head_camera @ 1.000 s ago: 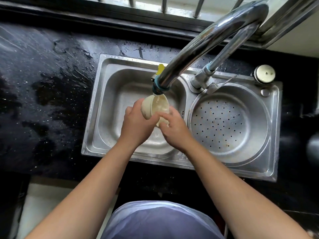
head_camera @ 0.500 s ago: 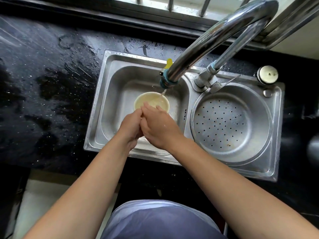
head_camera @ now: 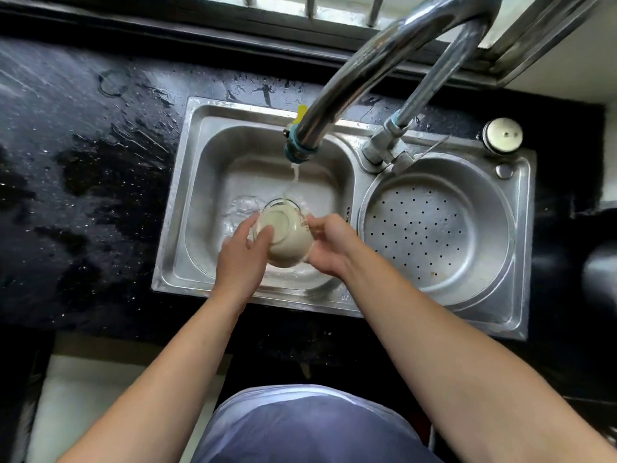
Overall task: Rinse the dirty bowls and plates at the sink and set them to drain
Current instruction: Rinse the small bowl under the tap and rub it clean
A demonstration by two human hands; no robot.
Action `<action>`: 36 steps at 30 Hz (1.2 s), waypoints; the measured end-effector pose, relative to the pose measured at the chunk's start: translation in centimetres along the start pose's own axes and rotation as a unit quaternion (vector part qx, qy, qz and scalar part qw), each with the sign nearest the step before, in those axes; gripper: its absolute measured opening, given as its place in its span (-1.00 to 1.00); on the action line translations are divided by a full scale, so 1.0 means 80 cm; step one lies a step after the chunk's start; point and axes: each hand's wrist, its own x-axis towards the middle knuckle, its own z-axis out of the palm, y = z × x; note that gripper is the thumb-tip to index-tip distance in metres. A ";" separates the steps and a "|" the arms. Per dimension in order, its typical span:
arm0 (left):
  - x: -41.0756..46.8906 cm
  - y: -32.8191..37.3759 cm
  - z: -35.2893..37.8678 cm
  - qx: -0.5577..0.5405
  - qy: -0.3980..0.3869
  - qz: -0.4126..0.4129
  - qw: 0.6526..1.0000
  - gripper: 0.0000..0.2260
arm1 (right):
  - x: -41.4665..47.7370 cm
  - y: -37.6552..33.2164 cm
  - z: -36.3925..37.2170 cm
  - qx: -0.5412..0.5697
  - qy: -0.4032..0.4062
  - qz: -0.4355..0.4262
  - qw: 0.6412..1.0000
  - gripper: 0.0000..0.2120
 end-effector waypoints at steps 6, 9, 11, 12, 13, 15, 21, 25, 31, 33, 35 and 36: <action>-0.014 0.023 0.025 0.068 0.020 0.125 0.990 -0.60 | -0.011 0.007 -0.058 0.142 -0.060 0.019 0.988 -0.67; -0.023 0.031 0.058 0.069 -0.031 0.171 0.982 -0.63 | -0.029 -0.016 -0.107 0.133 -0.039 -0.073 0.988 -0.65; -0.034 0.027 0.082 0.070 -0.083 0.184 0.977 -0.61 | -0.042 -0.034 -0.143 0.113 0.006 -0.153 0.982 -0.71; -0.040 0.021 0.094 0.086 -0.108 0.186 0.973 -0.58 | -0.046 -0.043 -0.159 0.090 0.038 -0.191 0.977 -0.79; -0.047 0.014 0.105 0.114 -0.132 0.188 0.966 -0.55 | -0.049 -0.050 -0.173 0.052 0.075 -0.220 0.971 -0.84; -0.062 -0.001 0.126 0.179 -0.176 0.200 0.947 -0.50 | -0.043 -0.060 -0.196 -0.051 0.166 -0.250 0.953 -0.87; -0.099 -0.046 0.153 0.334 -0.187 0.250 0.890 -0.46 | 0.028 -0.071 -0.216 -0.248 0.269 -0.235 0.900 -0.90; -0.103 -0.059 0.149 0.373 -0.181 0.289 0.863 -0.46 | 0.055 -0.072 -0.196 -0.294 0.226 -0.237 0.898 -0.89; -0.102 -0.061 0.150 0.374 -0.180 0.284 0.864 -0.46 | 0.063 -0.068 -0.197 -0.313 0.224 -0.223 0.896 -0.75; -0.103 -0.060 0.152 0.372 -0.176 0.280 0.867 -0.46 | 0.060 -0.064 -0.202 -0.323 0.211 -0.210 0.898 -0.68; -0.105 -0.058 0.154 0.371 -0.170 0.279 0.869 -0.46 | 0.055 -0.061 -0.201 -0.314 0.186 -0.193 0.911 -0.61; -0.105 -0.057 0.155 0.372 -0.170 0.279 0.869 -0.45 | 0.053 -0.060 -0.200 -0.314 0.179 -0.187 0.913 -0.56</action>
